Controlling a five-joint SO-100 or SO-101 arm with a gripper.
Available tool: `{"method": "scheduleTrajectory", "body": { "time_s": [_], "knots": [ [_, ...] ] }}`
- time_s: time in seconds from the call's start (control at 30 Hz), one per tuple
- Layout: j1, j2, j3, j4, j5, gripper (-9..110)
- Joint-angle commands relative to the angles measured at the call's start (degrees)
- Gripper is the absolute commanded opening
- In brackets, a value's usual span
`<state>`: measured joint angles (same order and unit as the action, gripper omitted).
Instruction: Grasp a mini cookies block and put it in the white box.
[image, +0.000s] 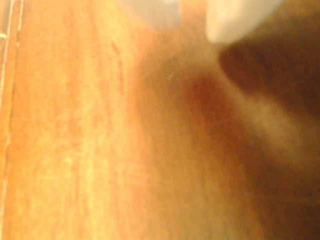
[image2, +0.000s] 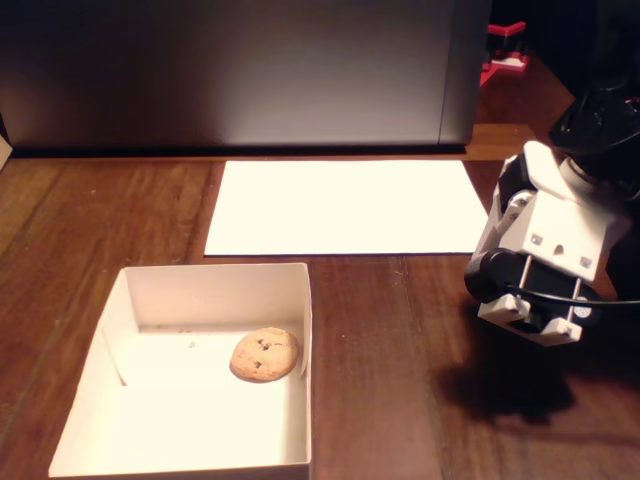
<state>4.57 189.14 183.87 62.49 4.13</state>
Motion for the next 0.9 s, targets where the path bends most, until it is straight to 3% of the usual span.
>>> {"method": "scheduleTrajectory", "body": {
  "time_s": [0.0,0.87],
  "knots": [
    [-1.14,4.31,0.18,0.26,-2.99,0],
    [-0.97,4.31,-0.18,1.67,-0.62,0]
  ]
}}
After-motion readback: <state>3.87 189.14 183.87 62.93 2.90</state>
